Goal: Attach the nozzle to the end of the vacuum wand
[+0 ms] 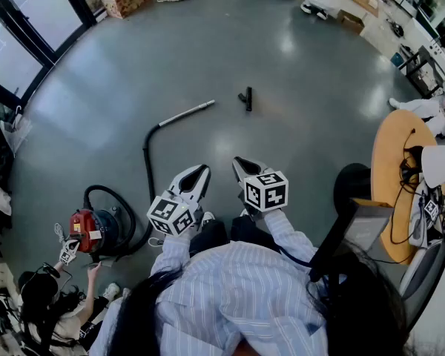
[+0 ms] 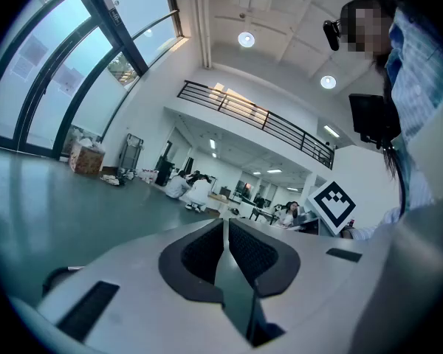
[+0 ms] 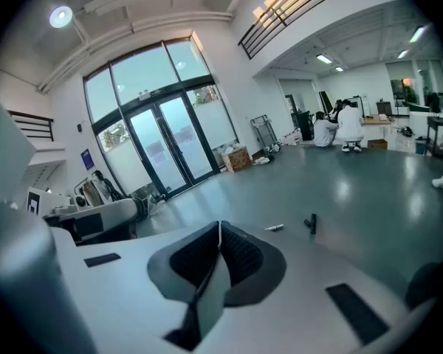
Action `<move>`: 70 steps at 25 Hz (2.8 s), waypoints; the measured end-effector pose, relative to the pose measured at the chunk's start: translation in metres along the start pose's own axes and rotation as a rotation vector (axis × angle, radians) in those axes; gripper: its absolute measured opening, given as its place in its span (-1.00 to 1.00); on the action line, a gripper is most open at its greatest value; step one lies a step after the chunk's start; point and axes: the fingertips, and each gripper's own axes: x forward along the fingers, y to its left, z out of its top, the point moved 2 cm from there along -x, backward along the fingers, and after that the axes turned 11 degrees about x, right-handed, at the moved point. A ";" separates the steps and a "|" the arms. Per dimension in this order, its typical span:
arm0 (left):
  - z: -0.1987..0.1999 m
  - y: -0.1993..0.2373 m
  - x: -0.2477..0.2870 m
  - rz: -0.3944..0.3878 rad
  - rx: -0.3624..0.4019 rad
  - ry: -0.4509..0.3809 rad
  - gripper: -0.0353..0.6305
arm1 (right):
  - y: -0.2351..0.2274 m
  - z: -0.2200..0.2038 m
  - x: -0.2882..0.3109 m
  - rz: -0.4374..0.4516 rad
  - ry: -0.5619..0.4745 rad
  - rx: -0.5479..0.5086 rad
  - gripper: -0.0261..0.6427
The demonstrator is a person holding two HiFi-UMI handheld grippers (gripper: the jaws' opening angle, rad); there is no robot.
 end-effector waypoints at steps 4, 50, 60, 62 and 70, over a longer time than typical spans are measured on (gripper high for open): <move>-0.005 0.000 0.005 -0.003 0.008 0.009 -0.82 | -0.008 0.003 -0.003 -0.031 -0.004 -0.013 -0.88; -0.016 0.071 0.168 0.088 0.028 0.119 -0.82 | -0.219 0.093 0.017 -0.126 -0.092 0.231 -0.87; 0.024 0.250 0.232 0.066 -0.002 0.159 -0.82 | -0.242 0.203 0.165 -0.234 -0.105 0.284 -0.88; 0.019 0.285 0.245 0.079 -0.004 0.187 -0.82 | -0.253 0.214 0.186 -0.259 -0.099 0.303 -0.87; -0.001 0.375 0.299 0.095 -0.040 0.255 -0.82 | -0.296 0.229 0.234 -0.325 -0.040 0.340 -0.87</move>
